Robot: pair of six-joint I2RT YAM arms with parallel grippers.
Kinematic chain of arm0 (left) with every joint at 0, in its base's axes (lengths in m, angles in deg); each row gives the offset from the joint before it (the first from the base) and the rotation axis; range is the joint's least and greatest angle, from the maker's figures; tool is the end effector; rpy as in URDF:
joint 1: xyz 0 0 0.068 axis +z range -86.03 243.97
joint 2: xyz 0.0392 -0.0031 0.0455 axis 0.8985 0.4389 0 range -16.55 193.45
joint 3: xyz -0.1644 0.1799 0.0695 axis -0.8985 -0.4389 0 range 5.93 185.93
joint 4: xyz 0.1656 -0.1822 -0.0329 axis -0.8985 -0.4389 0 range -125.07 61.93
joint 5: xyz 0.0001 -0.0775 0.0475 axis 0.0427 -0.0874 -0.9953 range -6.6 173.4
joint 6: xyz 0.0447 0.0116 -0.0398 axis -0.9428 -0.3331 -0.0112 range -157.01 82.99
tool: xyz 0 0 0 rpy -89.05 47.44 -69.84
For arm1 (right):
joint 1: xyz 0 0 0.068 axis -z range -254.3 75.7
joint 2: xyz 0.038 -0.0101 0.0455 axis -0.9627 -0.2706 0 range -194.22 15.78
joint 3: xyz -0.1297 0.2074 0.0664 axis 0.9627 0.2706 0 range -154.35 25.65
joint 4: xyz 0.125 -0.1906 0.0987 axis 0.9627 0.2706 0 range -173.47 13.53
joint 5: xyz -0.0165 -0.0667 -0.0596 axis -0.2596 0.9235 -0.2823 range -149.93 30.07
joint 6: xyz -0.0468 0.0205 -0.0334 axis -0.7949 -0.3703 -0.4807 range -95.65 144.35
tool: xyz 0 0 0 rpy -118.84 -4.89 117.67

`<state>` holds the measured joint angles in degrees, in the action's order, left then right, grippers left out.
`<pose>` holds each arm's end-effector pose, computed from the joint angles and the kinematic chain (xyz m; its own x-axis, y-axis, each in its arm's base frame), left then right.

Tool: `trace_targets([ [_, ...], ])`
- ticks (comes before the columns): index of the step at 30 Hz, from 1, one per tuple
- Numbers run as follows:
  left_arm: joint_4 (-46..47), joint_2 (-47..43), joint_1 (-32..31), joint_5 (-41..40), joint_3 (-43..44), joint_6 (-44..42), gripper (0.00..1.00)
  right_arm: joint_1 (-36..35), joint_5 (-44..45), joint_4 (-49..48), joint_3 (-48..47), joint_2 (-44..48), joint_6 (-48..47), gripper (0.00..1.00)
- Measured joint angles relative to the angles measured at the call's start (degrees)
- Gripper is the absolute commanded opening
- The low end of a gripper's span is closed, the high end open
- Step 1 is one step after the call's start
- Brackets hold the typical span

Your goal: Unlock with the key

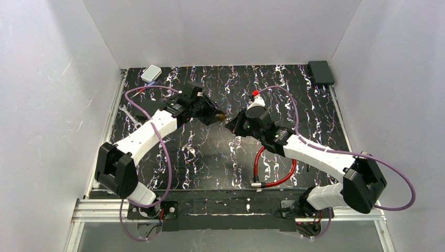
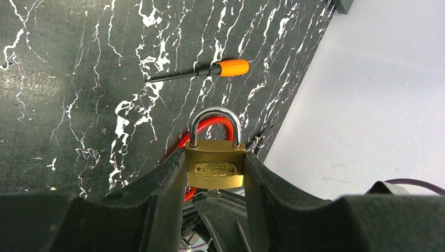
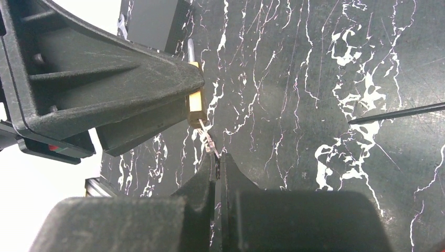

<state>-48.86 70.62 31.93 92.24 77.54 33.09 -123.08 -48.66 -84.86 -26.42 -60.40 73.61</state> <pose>0.2865 -0.1876 0.2824 -0.7626 -0.6188 -0.1884 -0.2584 0.5584 -0.7883 0.2089 0.2248 0.2649 -0.6350 0.4027 -0.6593 -0.2110 0.7305 0.6494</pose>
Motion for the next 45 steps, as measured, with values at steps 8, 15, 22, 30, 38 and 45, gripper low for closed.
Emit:
trace_targets([
  [8, 0.94, 0.00, 0.26, 0.07, 0.00, -1.01, 0.00, 1.92, -3.74, 0.46, -1.42, -0.98, -0.09, 0.01],
  [15, 1.07, 0.02, 0.66, -0.37, 0.00, -2.12, 0.00, 3.04, -6.84, 2.01, -3.87, -2.95, 0.00, 0.01],
  [22, 1.09, 0.02, 0.70, -0.44, 0.02, -2.62, 0.00, 3.45, -7.69, 3.37, -4.72, -3.06, 0.33, 0.01],
  [30, 1.09, 0.02, 0.70, -1.03, 0.39, -3.52, 0.00, 4.68, -10.32, 4.55, -6.32, -4.07, 2.19, 0.01],
  [38, 1.14, 0.02, 0.70, -1.64, 0.57, -4.15, 0.00, 5.84, -12.92, 4.44, -6.75, -4.83, 5.99, 0.01],
  [45, 0.98, 0.02, 0.81, -2.10, 0.87, -4.81, 0.00, 6.34, -14.23, 2.80, -6.75, -5.73, 9.29, 0.01],
])
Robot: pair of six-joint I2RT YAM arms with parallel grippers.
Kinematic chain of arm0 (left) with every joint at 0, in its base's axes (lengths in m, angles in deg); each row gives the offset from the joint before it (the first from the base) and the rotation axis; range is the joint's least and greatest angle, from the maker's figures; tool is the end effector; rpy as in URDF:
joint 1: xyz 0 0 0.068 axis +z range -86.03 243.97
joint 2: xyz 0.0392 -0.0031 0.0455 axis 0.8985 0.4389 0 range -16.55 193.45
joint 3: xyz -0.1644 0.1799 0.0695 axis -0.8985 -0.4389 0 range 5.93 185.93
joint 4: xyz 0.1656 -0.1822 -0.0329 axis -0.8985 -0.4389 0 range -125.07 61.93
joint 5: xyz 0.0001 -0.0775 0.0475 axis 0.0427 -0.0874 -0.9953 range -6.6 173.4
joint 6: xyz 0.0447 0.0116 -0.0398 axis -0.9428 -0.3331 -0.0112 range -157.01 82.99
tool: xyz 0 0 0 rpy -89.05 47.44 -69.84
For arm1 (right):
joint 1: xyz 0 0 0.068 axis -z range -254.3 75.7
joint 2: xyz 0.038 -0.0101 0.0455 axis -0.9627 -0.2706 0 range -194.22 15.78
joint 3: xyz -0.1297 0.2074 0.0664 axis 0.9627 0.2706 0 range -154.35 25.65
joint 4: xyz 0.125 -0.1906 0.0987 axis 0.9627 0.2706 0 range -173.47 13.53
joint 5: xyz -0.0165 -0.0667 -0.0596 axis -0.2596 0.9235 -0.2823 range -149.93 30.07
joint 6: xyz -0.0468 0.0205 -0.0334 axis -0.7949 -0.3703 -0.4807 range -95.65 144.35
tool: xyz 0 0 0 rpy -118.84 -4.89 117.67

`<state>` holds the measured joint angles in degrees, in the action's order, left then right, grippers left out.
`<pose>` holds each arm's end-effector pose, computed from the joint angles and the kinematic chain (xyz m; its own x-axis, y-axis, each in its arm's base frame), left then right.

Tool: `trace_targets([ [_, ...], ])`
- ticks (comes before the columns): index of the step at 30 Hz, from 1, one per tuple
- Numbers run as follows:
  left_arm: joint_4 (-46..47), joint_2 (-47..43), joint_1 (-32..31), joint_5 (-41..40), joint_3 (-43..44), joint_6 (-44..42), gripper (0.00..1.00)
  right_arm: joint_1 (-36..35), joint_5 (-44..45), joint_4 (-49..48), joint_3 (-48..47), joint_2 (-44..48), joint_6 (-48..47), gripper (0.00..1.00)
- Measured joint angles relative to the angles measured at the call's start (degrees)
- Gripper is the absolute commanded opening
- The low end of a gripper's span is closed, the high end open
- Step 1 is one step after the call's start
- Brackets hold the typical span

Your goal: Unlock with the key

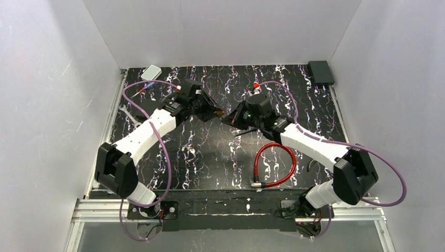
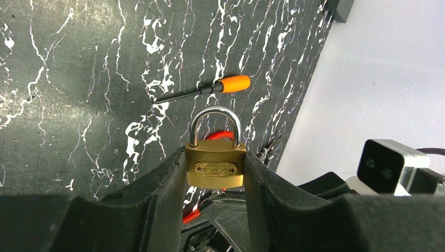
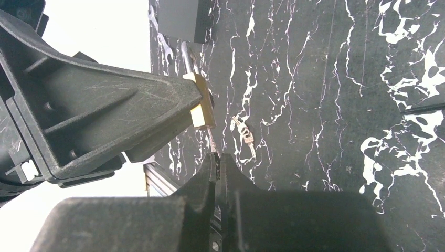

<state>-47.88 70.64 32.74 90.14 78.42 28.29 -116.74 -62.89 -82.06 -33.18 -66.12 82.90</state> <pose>0.2922 -0.1834 0.2890 -0.7454 -0.6032 -0.2838 -0.1905 0.6008 -0.7764 0.2424 0.2248 0.2701 -0.7640 0.4557 -0.4567 -0.1088 0.6067 0.7874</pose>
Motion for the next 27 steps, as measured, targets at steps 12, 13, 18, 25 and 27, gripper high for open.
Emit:
trace_targets([
  [12, 0.15, 0.00, 0.33, -0.11, 1.20, -0.74, 0.00, 0.59, 0.15, -2.80, 0.00, -0.20, 0.74, 0.01],
  [13, 0.13, 0.00, 0.33, -0.13, 1.31, -0.81, 0.00, 0.76, -0.20, -2.91, 0.00, -0.20, 0.59, 0.01],
  [18, 0.04, 0.00, 0.31, 0.15, 2.27, -2.27, 0.00, 2.10, -2.38, -3.41, 0.00, -0.20, -1.81, 0.01],
  [25, 0.83, 0.00, 0.37, 1.64, 2.60, -2.95, 0.00, 2.73, -2.78, -2.80, -1.05, -0.20, -6.49, 0.01],
  [27, 0.81, 0.00, 0.37, 2.27, 2.60, -2.89, 0.00, 2.80, -2.78, -2.82, -1.14, -0.20, -7.43, 0.01],
])
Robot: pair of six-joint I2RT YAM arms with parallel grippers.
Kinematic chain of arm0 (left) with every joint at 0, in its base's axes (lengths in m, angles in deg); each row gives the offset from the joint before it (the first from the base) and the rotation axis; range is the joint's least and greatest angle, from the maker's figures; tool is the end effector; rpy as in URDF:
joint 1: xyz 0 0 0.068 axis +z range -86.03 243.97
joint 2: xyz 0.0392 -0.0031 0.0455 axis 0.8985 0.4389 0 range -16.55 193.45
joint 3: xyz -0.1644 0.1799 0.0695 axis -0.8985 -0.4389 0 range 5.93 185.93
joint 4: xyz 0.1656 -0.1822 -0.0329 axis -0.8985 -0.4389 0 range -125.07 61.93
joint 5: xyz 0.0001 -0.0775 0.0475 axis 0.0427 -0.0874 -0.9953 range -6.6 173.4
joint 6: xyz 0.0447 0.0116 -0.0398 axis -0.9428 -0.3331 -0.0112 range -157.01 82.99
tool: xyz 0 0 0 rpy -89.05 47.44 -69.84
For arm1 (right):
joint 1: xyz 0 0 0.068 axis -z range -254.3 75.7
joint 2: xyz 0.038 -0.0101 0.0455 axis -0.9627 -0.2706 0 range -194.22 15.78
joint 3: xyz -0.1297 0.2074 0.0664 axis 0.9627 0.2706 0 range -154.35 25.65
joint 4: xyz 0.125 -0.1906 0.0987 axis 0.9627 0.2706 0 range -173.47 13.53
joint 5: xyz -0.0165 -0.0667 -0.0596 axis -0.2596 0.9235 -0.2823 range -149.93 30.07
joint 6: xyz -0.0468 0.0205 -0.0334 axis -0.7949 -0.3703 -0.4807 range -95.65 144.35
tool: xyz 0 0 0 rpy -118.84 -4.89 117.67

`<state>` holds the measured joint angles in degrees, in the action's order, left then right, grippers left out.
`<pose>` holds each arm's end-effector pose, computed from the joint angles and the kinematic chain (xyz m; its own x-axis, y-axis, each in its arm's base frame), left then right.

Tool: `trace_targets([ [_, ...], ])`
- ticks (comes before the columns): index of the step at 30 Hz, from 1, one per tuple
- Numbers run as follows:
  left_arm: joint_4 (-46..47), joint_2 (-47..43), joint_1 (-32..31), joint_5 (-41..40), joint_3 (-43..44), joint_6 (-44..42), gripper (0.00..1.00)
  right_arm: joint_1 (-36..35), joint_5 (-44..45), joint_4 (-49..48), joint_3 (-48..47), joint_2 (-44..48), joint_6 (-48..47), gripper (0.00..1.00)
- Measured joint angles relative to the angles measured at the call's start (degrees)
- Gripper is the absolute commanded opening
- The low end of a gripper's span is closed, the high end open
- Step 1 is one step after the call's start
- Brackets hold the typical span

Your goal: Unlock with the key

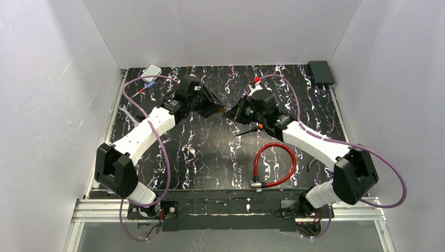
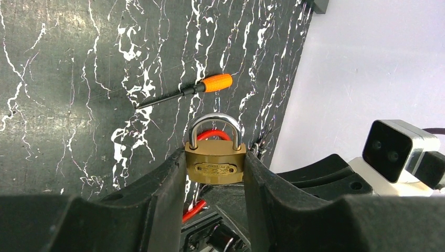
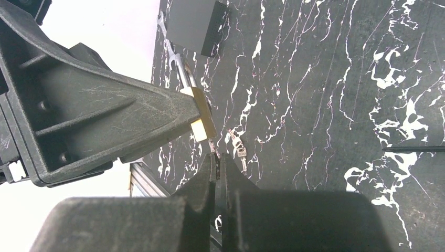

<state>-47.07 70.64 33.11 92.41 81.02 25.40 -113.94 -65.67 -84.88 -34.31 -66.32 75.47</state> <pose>0.2954 -0.1848 0.3059 -0.7564 -0.5677 -0.3248 -0.1052 0.5956 -0.7963 0.2550 0.2171 0.2814 -0.7213 0.4082 -0.5596 -0.2314 0.6195 0.7501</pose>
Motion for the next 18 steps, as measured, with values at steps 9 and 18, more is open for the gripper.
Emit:
trace_targets([
  [9, 0.22, 0.07, 0.11, 0.94, -0.04, 2.21, 0.00, 0.20, 0.42, -0.33, -0.15, 0.00, -2.16, 0.01],
  [18, 1.79, 0.15, 0.63, 1.62, -0.28, 3.96, 0.00, 0.44, 0.46, -3.41, 0.57, 0.11, -6.62, 0.01],
])
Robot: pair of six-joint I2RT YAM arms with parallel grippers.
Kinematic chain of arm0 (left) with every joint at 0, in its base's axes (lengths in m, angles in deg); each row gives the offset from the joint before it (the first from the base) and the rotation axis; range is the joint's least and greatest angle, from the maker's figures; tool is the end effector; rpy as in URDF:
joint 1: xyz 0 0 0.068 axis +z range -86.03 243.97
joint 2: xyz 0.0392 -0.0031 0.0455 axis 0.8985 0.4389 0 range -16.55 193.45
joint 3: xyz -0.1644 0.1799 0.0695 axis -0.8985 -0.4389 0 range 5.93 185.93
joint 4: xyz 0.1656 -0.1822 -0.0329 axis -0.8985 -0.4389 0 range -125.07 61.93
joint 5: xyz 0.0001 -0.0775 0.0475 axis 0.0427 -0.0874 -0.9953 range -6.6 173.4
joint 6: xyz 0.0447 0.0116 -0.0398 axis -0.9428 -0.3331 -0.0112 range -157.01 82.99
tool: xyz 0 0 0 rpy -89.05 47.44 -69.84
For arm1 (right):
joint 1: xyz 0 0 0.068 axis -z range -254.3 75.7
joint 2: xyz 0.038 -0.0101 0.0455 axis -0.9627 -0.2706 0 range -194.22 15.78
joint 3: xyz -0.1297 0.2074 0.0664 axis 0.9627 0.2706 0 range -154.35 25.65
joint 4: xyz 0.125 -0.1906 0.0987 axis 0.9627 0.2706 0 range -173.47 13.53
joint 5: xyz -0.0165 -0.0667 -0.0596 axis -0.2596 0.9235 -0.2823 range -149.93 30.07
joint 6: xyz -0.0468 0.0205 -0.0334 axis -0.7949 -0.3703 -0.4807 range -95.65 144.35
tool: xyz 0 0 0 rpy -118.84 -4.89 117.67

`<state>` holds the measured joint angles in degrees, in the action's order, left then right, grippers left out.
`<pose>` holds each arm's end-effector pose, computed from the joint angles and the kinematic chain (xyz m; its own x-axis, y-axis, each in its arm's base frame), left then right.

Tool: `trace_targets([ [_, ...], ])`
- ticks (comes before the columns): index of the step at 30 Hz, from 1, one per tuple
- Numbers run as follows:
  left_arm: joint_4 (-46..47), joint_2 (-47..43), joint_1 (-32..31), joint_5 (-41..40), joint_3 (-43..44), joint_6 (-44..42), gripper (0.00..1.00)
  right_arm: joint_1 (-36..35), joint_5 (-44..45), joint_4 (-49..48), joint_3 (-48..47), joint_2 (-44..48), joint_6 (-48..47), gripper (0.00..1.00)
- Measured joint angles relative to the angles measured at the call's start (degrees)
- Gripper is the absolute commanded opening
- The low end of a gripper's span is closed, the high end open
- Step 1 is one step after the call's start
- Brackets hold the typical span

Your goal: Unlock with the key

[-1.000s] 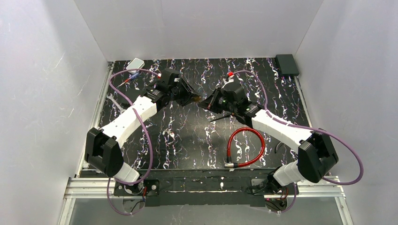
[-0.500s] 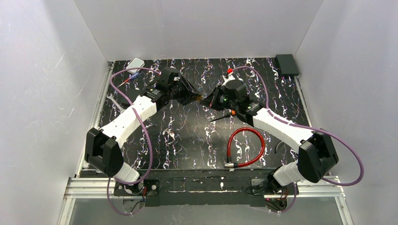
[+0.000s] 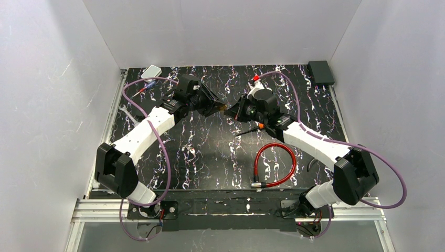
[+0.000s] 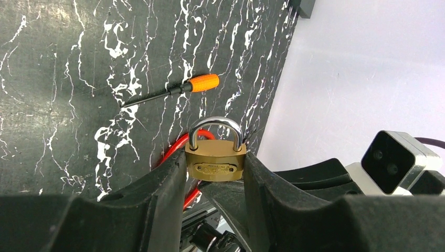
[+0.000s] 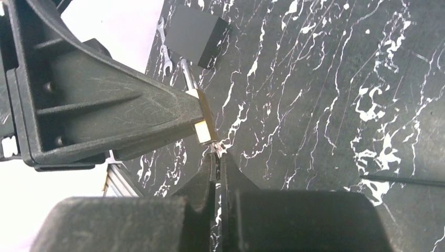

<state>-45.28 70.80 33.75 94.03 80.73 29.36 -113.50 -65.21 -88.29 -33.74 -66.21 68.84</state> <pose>0.2985 -0.1836 0.3066 -0.7519 -0.6041 -0.2640 -0.1393 0.5370 -0.8320 0.2579 0.2157 0.2852 -0.6574 0.3642 -0.6597 -0.3315 0.6464 0.6872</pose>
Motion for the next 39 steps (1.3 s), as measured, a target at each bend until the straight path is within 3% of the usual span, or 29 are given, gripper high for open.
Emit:
trace_targets([
  [8, 2.21, 0.00, 0.17, 1.97, -0.20, 0.44, 0.00, 0.87, -2.86, -7.67, 3.89, 1.88, -7.69, 0.01],
  [14, 3.98, 0.20, 0.61, 3.02, -0.20, 0.72, 0.00, 1.49, -4.57, -10.10, 3.98, 1.92, -11.56, 0.09],
  [27, 3.02, 1.60, 0.79, 5.25, -0.20, 0.79, 0.00, 1.22, -9.49, -7.69, 1.92, 1.33, -12.11, 0.60],
  [33, 2.60, 2.47, 0.85, 7.76, -0.28, 1.40, 0.00, 1.20, -10.27, -3.61, 1.40, 2.60, -12.41, 0.61],
  [39, 1.79, 2.47, 0.85, 9.70, -0.33, 1.64, 0.00, 1.18, -9.01, -0.59, 1.31, 4.70, -13.20, 0.46],
])
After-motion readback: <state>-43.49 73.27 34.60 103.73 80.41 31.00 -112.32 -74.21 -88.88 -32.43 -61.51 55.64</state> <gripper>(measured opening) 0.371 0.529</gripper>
